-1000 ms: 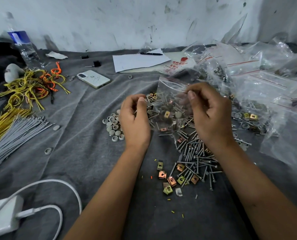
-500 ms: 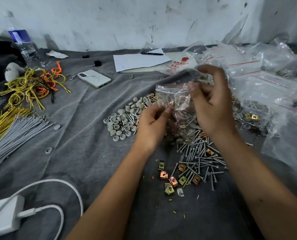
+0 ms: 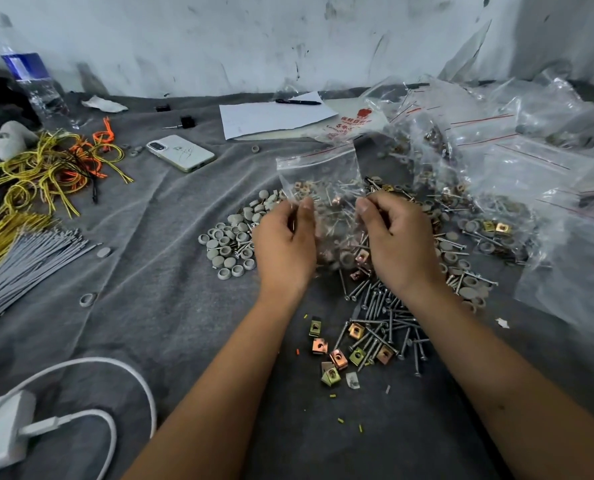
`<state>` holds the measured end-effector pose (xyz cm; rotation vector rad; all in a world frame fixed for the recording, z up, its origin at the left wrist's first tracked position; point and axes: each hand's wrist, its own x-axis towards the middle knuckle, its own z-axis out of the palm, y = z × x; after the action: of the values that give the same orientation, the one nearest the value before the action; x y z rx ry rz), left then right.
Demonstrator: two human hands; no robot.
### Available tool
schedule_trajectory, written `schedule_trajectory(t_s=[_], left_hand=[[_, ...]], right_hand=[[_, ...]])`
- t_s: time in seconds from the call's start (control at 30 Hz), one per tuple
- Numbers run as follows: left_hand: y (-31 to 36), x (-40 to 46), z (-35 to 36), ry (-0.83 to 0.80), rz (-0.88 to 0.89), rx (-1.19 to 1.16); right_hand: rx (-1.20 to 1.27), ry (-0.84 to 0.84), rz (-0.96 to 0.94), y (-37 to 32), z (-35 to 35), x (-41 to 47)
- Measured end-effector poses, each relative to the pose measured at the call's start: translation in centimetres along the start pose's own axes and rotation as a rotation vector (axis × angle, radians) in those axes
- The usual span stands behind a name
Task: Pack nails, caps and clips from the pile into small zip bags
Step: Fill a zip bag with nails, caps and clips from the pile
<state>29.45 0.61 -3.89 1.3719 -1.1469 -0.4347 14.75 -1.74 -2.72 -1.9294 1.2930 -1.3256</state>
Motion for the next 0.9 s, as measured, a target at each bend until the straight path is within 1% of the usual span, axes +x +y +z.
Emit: schedule_trajectory(t_s=[0.1, 0.2, 0.27, 0.37, 0.43, 0.57, 0.63, 0.7, 0.77, 0.83, 0.9], left_hand=[[0.36, -0.22, -0.15, 0.054, 0.067, 0.032], [0.44, -0.27, -0.24, 0.071, 0.112, 0.003], [0.54, -0.32, -0.21, 0.063, 0.112, -0.041], [0.26, -0.14, -0.15, 0.051, 0.025, -0.154], [0.3, -0.12, -0.13, 0.072, 0.008, -0.203], [0.41, 0.17, -0.51, 0.205, 0.08, -0.097], [0.39, 0.18, -0.61, 0.217, 0.08, -0.113], [0.24, 0.28, -0.63, 0.233, 0.071, -0.122], [0.11, 0.32, -0.6, 0.234, 0.056, -0.149], [0.06, 0.35, -0.55, 0.201, 0.048, -0.211], [0.24, 0.35, -0.49, 0.164, 0.047, -0.288]], right_hand=[[-0.026, 0.068, -0.033, -0.09, 0.02, -0.11], [-0.004, 0.064, -0.021, -0.08, -0.16, -0.06], [0.012, 0.054, -0.016, 0.08, -0.32, -0.01], [0.061, 0.027, -0.038, -0.02, -0.4, -0.02], [0.125, 0.009, -0.059, -0.3, -0.27, -0.13], [0.197, -0.014, -0.076, -0.49, -0.16, -0.22], [0.237, -0.048, -0.047, -0.44, -0.34, -0.08], [0.258, -0.12, -0.016, -0.36, -0.33, 0.01], [0.234, -0.186, -0.012, -0.3, -0.2, -0.04], [0.231, -0.179, -0.018, -0.1, -0.11, 0.03], [0.291, -0.163, 0.0, 0.09, -0.2, 0.28]])
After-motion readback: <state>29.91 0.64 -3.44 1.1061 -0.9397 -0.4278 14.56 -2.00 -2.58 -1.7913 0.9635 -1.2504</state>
